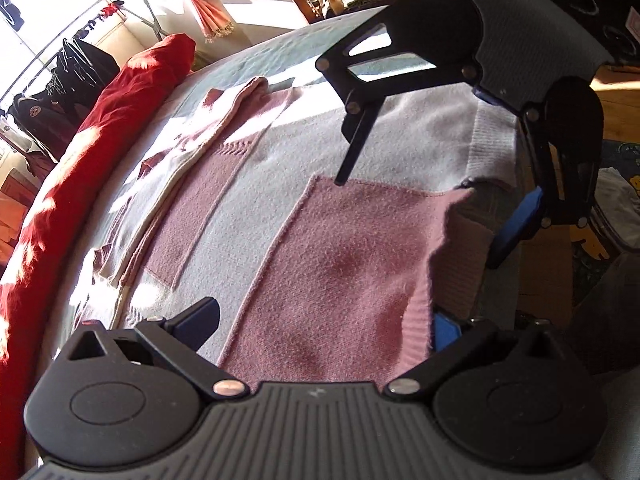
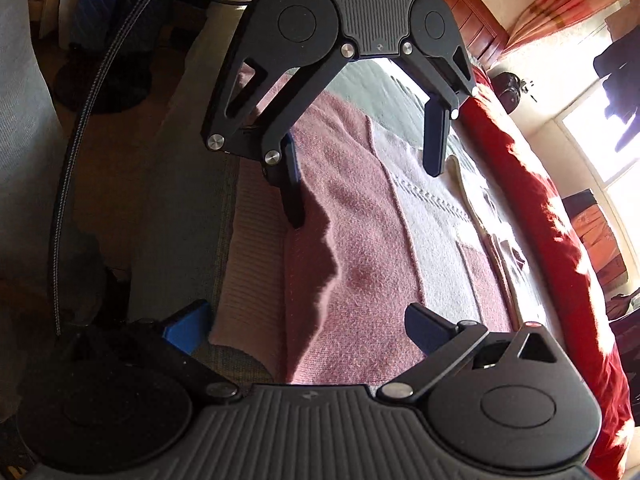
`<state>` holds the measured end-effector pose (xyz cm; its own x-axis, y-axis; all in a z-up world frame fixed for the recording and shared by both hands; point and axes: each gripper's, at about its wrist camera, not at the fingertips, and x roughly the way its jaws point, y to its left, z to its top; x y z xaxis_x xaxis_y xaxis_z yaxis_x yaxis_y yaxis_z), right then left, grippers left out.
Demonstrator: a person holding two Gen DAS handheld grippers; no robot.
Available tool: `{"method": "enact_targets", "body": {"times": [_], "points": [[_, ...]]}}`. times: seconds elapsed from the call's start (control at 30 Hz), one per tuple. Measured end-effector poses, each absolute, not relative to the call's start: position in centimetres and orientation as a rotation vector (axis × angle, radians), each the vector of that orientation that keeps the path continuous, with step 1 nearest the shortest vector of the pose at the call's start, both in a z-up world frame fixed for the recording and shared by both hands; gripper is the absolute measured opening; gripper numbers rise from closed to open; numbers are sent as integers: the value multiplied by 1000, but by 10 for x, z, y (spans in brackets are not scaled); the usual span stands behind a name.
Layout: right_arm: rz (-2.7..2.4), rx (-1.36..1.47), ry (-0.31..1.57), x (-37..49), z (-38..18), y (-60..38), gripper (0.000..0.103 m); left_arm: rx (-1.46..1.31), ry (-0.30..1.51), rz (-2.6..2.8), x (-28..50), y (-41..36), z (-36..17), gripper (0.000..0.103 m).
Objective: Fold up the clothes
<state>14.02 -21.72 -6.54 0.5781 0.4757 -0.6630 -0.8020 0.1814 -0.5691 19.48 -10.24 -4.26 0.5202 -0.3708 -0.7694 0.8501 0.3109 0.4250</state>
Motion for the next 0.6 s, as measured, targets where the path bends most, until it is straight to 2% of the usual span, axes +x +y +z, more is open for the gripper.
{"method": "enact_targets", "body": {"times": [0.33, 0.6], "points": [[840, -1069, 273, 140, -54, -223, 103, 977, 600, -907, 182, -114, -61, 102], [840, -1063, 328, 139, -64, -226, 103, 944, 577, -845, 191, -112, -50, 102]]}}
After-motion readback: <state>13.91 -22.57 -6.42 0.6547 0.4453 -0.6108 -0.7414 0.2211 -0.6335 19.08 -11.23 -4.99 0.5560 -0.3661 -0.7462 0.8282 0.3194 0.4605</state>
